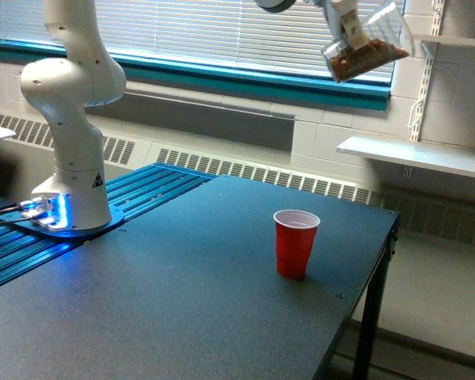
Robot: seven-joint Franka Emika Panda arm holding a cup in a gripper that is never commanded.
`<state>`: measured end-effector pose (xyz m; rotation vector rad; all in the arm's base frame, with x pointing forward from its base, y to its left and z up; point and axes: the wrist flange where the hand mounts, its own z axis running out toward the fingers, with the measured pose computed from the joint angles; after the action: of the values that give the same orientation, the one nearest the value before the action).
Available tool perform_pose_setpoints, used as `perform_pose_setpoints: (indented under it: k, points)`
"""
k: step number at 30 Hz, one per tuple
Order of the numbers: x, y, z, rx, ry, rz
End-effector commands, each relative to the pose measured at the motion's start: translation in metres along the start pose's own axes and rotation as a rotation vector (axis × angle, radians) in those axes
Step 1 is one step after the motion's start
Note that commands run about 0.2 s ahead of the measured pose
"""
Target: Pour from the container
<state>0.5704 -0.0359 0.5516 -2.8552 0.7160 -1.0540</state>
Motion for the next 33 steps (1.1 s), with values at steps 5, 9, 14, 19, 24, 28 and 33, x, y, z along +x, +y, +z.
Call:
perform_pose_setpoints:
  k: [5, 9, 14, 19, 24, 28, 33]
  points:
    - [-0.021, 0.015, -0.009, -0.009, 0.011, -0.101]
    - [-0.035, 0.020, -0.006, 0.002, -0.006, -0.114]
    - [-0.050, 0.028, -0.003, 0.006, -0.023, -0.138]
    - [-0.068, 0.035, 0.002, 0.015, -0.048, -0.162]
    - [-0.080, 0.044, 0.004, 0.000, -0.062, -0.201]
    - [-0.090, 0.049, 0.007, -0.006, -0.075, -0.221]
    - [-0.105, 0.057, 0.011, -0.009, -0.099, -0.240]
